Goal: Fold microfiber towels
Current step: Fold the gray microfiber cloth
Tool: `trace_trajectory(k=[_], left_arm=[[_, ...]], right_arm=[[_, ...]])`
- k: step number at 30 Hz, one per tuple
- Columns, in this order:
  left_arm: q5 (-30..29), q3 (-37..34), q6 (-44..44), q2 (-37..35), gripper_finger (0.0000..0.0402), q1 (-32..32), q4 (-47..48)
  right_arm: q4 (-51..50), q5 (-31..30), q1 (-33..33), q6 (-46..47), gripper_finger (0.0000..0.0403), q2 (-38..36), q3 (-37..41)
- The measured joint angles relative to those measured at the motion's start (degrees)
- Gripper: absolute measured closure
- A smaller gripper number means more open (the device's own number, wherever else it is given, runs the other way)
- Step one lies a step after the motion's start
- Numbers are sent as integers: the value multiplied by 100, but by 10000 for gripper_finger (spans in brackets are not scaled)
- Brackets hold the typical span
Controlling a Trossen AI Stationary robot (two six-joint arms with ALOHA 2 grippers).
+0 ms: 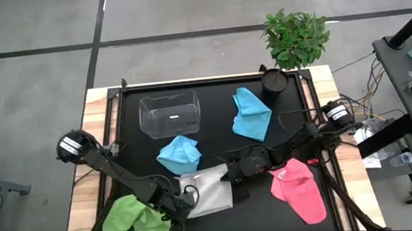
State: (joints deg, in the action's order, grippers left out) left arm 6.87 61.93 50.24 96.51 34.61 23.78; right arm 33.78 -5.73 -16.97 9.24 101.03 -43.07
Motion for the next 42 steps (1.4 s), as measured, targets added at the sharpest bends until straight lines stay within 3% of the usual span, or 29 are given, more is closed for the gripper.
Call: trace_trajectory(k=[8,26,38,42], left_arm=[[-591,0,306,-94,299,2,-108],[-504,7,513,147,299,275,-77],[-510,9,523,-39,299,211,-76],[-877,10,812,-224,299,205,-78]], right_arm=[[-236,152,-97,162,394,-373,-7],[-452,122,-111,344,391,-432,-48],[-1168,123,-92,622,294,-814,-48],[-1381,122,-90,641,270,-1032,-50]])
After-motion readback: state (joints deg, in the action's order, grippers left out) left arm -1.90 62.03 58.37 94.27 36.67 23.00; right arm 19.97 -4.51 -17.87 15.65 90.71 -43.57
